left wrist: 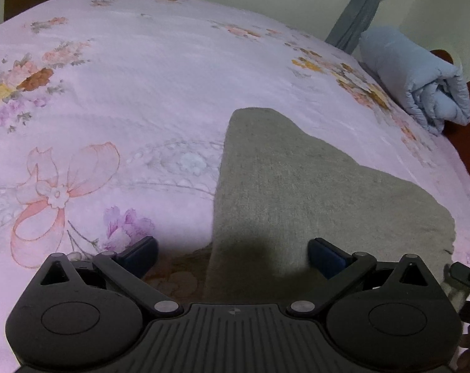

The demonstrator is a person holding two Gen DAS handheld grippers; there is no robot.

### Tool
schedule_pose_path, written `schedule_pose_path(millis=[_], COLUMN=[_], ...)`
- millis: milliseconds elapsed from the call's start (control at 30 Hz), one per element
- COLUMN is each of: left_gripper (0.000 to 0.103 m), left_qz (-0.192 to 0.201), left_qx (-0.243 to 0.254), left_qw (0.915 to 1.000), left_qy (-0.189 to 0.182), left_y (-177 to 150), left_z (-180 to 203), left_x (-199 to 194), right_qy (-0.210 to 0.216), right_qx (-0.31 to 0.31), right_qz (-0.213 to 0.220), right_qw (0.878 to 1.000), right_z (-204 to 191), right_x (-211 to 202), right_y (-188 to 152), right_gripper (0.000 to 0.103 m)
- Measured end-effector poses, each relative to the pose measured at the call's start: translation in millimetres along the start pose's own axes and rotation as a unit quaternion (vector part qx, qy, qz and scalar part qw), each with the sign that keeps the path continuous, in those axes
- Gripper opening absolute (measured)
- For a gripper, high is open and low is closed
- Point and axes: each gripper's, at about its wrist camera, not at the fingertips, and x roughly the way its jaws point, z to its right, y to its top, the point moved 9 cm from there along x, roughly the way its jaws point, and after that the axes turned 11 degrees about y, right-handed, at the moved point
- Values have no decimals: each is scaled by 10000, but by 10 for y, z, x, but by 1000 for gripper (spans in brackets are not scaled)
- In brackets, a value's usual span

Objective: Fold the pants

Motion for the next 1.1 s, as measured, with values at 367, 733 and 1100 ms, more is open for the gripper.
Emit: schedule_pose_path(millis=[367, 733, 1100], left_gripper=[84, 79, 31], left_qz=[-27, -205, -77], left_qx=[-11, -288, -416], left_qw=[9993, 9948, 9946], left_qy=[-362, -960, -948], left_y=[-20, -6, 64], left_z=[121, 125, 146], left_x=[36, 108, 93], right_qy=[453, 1483, 791], right_qx=[51, 1267, 576], right_qz=[-306, -130, -464], right_qw=[9985, 9807, 9941], right_z=[-102, 195, 27], right_x=[239, -8, 277], right_y=[-44, 121, 112], right_gripper=[95, 71, 50])
